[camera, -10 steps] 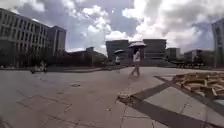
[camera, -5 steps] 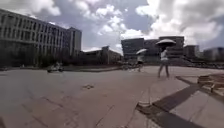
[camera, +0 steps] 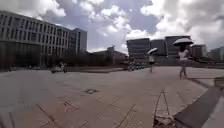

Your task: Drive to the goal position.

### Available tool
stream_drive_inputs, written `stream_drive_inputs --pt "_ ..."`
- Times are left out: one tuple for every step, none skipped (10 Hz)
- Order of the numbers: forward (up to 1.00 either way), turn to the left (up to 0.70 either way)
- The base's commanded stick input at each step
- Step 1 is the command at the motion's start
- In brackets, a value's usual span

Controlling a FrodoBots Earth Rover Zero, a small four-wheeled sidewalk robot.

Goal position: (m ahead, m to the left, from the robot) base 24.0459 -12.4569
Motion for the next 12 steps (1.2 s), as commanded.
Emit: stream_drive_inputs --pt "1.0 -0.34" --pt "1.0 -0.34" --pt "1.0 -0.34" --pt "1.0 -0.34" --pt "1.0 -0.34" --pt "1.0 -0.34" --pt "1.0 -0.34" --pt "1.0 -0.34" --pt "1.0 -0.34" --pt "1.0 -0.34" --pt "1.0 -0.34" --pt "1.0 -0.34"
